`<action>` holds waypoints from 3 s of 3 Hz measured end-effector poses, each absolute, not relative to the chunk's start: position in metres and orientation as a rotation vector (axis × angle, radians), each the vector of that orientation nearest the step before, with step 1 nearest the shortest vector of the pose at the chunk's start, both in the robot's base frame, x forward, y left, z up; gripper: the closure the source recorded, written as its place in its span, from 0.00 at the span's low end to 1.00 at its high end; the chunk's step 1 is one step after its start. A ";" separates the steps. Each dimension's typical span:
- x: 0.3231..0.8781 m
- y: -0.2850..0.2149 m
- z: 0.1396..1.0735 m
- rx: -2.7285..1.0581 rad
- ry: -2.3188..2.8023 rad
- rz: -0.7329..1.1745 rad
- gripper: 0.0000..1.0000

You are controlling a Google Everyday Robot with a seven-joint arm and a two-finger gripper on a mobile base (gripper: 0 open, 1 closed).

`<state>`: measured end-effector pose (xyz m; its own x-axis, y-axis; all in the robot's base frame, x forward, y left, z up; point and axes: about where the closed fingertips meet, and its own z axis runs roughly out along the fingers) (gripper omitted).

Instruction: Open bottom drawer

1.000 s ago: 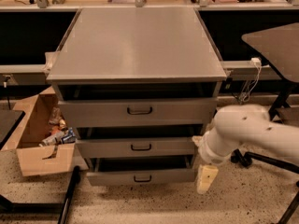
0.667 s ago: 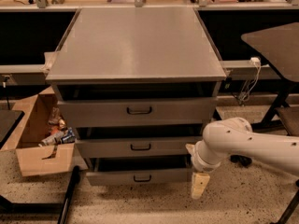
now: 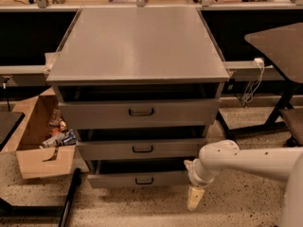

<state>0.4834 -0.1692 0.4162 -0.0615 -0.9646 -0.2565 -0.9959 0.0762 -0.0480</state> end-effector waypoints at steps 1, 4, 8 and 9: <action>0.491 -0.166 0.359 -1.939 2.141 0.288 0.00; 0.517 -0.163 0.283 -1.900 2.141 0.361 0.00; 0.584 -0.149 0.187 -2.007 1.991 0.332 0.00; 0.596 -0.138 0.177 -2.027 1.961 0.357 0.18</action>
Offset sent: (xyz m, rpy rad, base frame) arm 0.0359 0.0089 -0.1554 0.2254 0.1104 -0.0934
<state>0.5963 -0.1378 0.1771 0.0383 -0.9249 -0.3782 -0.9989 -0.0248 -0.0405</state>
